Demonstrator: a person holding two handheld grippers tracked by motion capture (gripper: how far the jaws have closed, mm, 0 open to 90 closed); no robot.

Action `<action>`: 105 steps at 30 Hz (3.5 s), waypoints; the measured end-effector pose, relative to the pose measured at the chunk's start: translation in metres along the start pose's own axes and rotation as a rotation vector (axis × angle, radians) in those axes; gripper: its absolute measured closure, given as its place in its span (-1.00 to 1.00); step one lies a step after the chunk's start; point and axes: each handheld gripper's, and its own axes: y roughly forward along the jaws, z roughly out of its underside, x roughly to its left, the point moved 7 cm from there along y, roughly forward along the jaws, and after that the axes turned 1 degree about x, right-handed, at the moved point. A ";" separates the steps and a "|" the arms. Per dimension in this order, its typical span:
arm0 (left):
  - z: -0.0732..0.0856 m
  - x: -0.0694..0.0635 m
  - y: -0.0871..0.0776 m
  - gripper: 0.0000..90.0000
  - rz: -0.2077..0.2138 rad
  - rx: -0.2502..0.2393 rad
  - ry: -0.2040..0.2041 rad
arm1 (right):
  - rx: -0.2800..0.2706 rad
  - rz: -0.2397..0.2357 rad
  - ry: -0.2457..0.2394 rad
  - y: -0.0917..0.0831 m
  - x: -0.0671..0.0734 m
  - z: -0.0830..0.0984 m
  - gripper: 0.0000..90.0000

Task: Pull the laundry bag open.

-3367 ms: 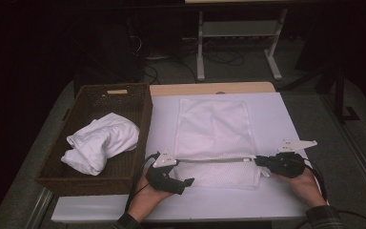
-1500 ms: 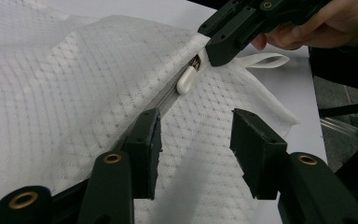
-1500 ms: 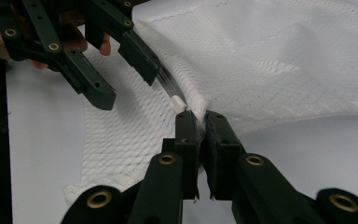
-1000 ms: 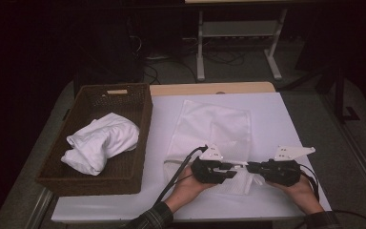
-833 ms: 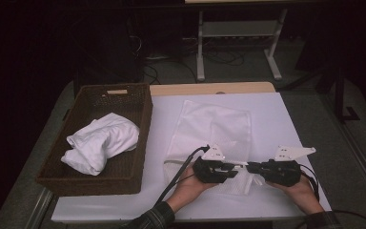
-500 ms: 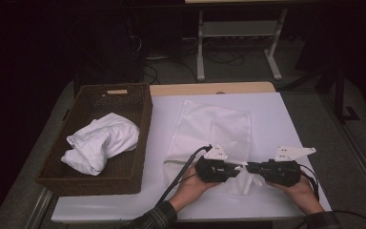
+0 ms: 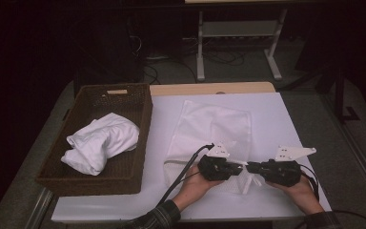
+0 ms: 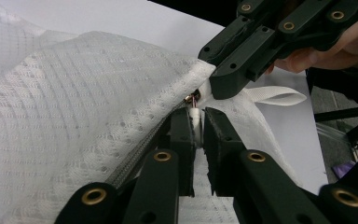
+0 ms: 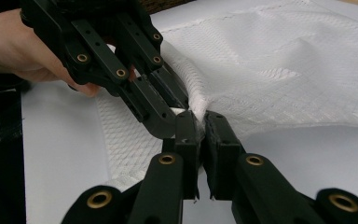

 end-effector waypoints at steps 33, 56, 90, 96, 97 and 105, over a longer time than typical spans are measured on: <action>-0.001 0.001 -0.012 0.92 0.027 -0.005 -0.005 | 0.006 0.022 0.009 0.000 -0.004 0.002 0.88; 0.005 0.006 -0.022 0.92 0.039 0.004 -0.031 | 0.019 0.056 0.008 0.000 -0.008 0.004 0.88; 0.014 0.012 -0.036 0.92 0.025 0.012 -0.064 | 0.018 0.075 0.000 0.000 -0.011 0.005 0.88; 0.015 0.012 -0.036 0.92 0.020 0.016 -0.063 | 0.018 0.077 -0.001 0.000 -0.011 0.005 0.88; 0.015 0.012 -0.036 0.92 0.020 0.016 -0.063 | 0.018 0.077 -0.001 0.000 -0.011 0.005 0.88; 0.019 0.018 -0.043 0.92 0.002 0.016 -0.078 | 0.018 0.093 0.007 -0.002 -0.014 0.006 0.88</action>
